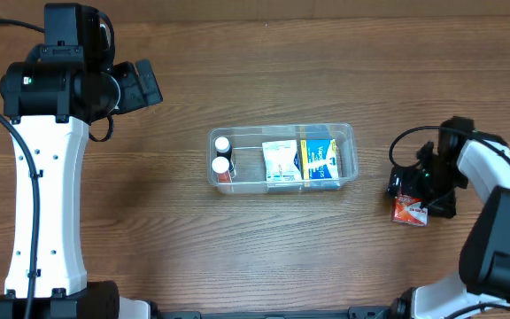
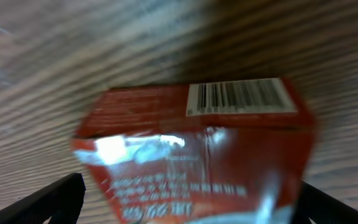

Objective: Pack container
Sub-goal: 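Move right gripper to the red box and grasp it, then carry the red box over the container and release it inside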

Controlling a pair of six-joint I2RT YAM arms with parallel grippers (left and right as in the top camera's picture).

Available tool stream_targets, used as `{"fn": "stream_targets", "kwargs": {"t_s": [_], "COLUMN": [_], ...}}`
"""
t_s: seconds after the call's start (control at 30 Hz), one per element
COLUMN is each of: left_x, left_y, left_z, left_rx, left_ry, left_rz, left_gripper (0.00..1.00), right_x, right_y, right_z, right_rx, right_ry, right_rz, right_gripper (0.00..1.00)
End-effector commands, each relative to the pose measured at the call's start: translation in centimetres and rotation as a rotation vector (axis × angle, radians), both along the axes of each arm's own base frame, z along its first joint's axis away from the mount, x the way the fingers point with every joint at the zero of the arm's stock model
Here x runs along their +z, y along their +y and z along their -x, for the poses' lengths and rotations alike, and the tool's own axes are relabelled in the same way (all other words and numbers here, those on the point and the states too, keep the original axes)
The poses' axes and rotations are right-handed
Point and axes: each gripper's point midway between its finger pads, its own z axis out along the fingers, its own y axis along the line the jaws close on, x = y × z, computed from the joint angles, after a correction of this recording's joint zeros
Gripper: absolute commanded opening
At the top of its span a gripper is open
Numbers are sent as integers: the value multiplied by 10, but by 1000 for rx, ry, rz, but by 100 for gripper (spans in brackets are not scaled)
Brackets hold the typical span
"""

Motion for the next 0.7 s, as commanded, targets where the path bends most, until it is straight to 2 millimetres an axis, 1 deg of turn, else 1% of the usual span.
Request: {"fn": "stream_targets", "kwargs": {"t_s": [0.0, 0.13, 0.4, 0.47, 0.6, 0.67], "left_x": [-4, -4, -4, -4, -4, -4], "left_y": [4, 4, 4, 4, 4, 4], "left_z": [-2, -2, -2, -2, -2, -2], "left_rx": [-5, -5, -5, -5, -5, -5], "left_ry": [7, 8, 8, 8, 8, 8], "left_rz": [-22, -22, -22, -22, -22, -22], "left_gripper": [100, 100, 100, 100, 100, 100], "right_x": [-7, -7, -7, -7, -7, -5], "right_y": [4, 4, 4, 4, 3, 3], "right_z": [1, 1, 1, 1, 0, -3], "right_rx": [1, 1, -3, -3, -3, -5], "right_ry": [15, 17, 19, 18, 16, 7], "right_rz": [-18, -18, -18, -18, -17, -15], "right_gripper": [100, 99, 75, 72, 71, 71]}}
